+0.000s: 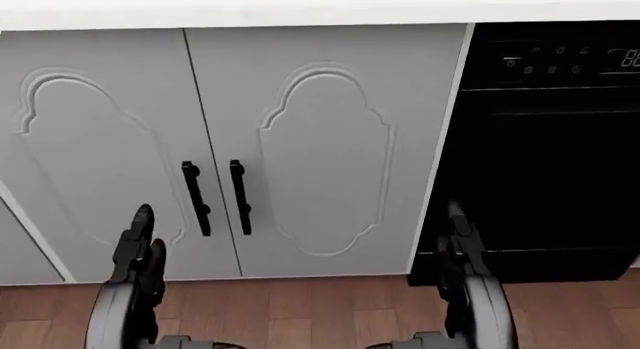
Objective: Pick up the wedge of cheese and place it on the slice of bread to prepare a simple cheese on bread dish.
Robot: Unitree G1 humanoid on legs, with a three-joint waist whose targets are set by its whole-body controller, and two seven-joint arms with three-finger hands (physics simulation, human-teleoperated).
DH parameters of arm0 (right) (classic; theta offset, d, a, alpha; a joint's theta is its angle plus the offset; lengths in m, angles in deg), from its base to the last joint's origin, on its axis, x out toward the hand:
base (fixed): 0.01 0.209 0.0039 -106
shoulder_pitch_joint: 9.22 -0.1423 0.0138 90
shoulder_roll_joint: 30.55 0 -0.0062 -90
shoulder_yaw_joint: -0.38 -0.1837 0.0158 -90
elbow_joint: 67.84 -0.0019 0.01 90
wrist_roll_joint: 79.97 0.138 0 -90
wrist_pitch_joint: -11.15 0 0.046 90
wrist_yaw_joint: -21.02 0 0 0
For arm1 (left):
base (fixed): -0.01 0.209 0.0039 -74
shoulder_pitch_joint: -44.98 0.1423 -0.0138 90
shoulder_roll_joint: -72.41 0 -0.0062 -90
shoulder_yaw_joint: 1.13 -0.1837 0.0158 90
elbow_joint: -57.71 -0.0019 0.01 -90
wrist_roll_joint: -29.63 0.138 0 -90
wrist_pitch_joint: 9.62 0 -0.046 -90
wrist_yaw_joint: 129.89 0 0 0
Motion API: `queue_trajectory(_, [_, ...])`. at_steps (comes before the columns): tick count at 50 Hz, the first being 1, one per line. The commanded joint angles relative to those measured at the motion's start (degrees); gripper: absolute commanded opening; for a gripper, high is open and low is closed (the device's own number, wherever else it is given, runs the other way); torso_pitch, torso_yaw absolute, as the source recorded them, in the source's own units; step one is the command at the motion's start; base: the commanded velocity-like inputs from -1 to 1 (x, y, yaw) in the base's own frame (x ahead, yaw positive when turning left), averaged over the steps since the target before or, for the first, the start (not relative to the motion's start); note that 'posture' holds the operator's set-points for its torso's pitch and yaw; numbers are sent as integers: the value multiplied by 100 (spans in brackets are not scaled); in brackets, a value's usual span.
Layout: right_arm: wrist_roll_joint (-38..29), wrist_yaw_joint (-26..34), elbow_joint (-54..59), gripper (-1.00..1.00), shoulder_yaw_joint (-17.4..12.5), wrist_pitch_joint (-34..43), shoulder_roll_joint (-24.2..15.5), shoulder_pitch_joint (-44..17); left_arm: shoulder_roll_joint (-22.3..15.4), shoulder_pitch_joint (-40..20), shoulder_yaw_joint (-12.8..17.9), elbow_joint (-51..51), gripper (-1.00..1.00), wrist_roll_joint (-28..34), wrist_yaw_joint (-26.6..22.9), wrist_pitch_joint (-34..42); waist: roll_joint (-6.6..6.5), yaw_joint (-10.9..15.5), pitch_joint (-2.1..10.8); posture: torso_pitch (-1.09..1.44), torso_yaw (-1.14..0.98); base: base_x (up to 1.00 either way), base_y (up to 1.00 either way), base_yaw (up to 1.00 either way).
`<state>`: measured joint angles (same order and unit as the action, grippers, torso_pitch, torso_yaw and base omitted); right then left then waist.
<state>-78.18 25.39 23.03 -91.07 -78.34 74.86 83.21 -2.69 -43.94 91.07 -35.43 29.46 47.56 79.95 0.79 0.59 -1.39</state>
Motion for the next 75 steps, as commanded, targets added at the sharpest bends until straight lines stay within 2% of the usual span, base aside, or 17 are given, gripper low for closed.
queue_trajectory(1, [119,-7,-540,100,-91,-43,-35,-20,-29,-68,-47,410,100,228,157,-221,46,-56,87,0,0,0,0,0])
queue_trajectory(6, [-211,-71,-2539,100,78,1608,-37,-43,64,-79,-122,2492,100,150,112,1312,0,-8,154,0,0,0,0,0])
queue_trajectory(10, [106,-271,-4151,100,-194,3835,-130,-968,-160,-815,307,3451,100,-73,147,2723,-18,-7,168,0,0,0,0,0])
queue_trajectory(14, [829,-507,-5075,100,-899,6073,-360,-2564,-635,-2191,872,4499,100,-399,382,4455,-50,-8,198,0,0,0,0,0])
queue_trajectory(21, [1698,-841,-5021,100,-1722,7659,-1192,-4545,-1646,-4873,1652,4567,100,-1671,959,6719,-49,-19,53,0,0,0,0,0])
queue_trajectory(31, [2404,-801,-3474,100,-2037,7540,-2784,-6159,-2904,-6555,2024,3419,100,-2837,1433,7035,-84,-34,-130,0,0,0,0,0])
queue_trajectory(35, [3194,-853,-3549,100,-2736,7359,-3228,-6127,-3557,-6406,2467,3338,100,-3601,1598,7067,-79,-45,-170,0,0,0,0,0])
queue_trajectory(39, [3774,-1152,-3551,100,-2846,7007,-3807,-5666,-3954,-6146,2460,3106,100,-4285,2012,6630,-76,-25,-208,0,0,0,0,0])
queue_trajectory(50, [4858,-1913,-3350,100,-2395,6067,-4386,-5090,-4739,-5631,2153,2845,100,-5249,2654,5764,59,-46,1,0,0,0,21,0])
queue_trajectory(54, [5074,-2075,-3362,100,-2322,6024,-4516,-5124,-4836,-5562,2124,2815,100,-5357,2747,5671,-264,-93,-115,0,0,0,32,0])
queue_trajectory(56, [5183,-2115,-3314,100,-2324,5958,-4490,-5107,-4866,-5559,2080,2792,100,-5377,2760,5620,-751,-91,31,0,0,0,32,0])
queue_trajectory(57, [5228,-2167,-3325,100,-2310,5973,-4530,-5107,-4869,-5549,2053,2776,100,-5369,2749,5590,-446,-72,-69,0,0,0,32,0])
queue_trajectory(66, [5420,-2276,-3301,100,-2222,5811,-4635,-5057,-5072,-5549,2133,2731,100,-5550,2828,5563,-71,-98,-117,0,0,0,32,0])
queue_trajectory(70, [5471,-2280,-3311,100,-2234,5750,-4658,-5027,-5107,-5540,2094,2784,100,-5670,2919,5561,327,-76,-75,0,0,0,30,0])
queue_trajectory(71, [5471,-2250,-3301,100,-2206,5724,-4649,-5013,-5098,-5562,2116,2775,100,-5717,2993,5574,170,-122,-96,0,0,0,58,0])
queue_trajectory(73, [5513,-2256,-3307,100,-2221,5677,-4628,-5015,-5125,-5525,2100,2781,100,-5731,3003,5542,338,-71,-41,0,0,0,59,0])
queue_trajectory(75, [5517,-2255,-3304,100,-2227,5644,-4630,-4990,-5142,-5498,2086,2777,100,-5724,2980,5518,287,-78,12,0,0,0,54,0])
